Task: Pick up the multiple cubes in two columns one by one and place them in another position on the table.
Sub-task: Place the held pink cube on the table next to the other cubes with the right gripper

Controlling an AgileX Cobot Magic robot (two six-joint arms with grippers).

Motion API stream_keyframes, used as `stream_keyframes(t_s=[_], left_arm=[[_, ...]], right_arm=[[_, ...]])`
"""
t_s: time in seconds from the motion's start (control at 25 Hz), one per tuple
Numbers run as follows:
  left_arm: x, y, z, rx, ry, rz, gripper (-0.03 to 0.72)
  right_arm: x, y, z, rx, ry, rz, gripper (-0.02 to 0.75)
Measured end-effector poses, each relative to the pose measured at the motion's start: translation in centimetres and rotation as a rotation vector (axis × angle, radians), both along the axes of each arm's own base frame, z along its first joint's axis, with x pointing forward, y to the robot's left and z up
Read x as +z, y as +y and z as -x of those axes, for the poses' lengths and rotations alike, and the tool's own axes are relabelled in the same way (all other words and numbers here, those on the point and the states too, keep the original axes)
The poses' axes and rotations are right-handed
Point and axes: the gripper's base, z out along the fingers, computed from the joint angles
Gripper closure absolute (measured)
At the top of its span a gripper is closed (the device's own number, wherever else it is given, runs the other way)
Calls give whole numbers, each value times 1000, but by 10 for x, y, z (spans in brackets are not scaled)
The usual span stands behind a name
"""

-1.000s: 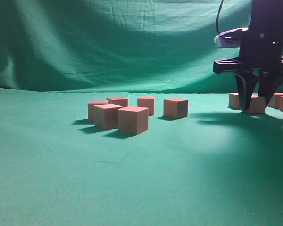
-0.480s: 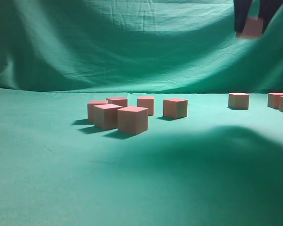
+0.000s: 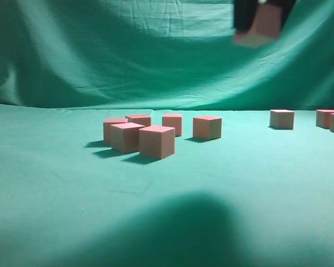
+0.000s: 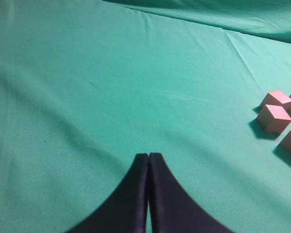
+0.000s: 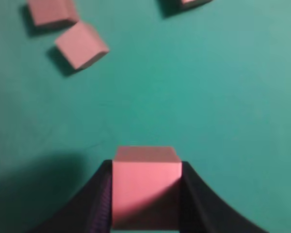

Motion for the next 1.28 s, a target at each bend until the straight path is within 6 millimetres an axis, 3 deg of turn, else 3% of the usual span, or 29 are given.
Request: stream_keyframes(t_s=[0.2,0.4,0.76,1.28], left_arm=[[0,0,0,0,0,0,688],[0,0,0,0,0,0,688],[0,0,0,0,0,0,688],[0,0,0,0,0,0,688]], right_arm=[[-30,45,36,74,-22,-38,468],[-55,64,41,-69,-63,-84,468],[-99,71,27,-90,-57,30,468],[-105,66,14,-113,-174,106,468]])
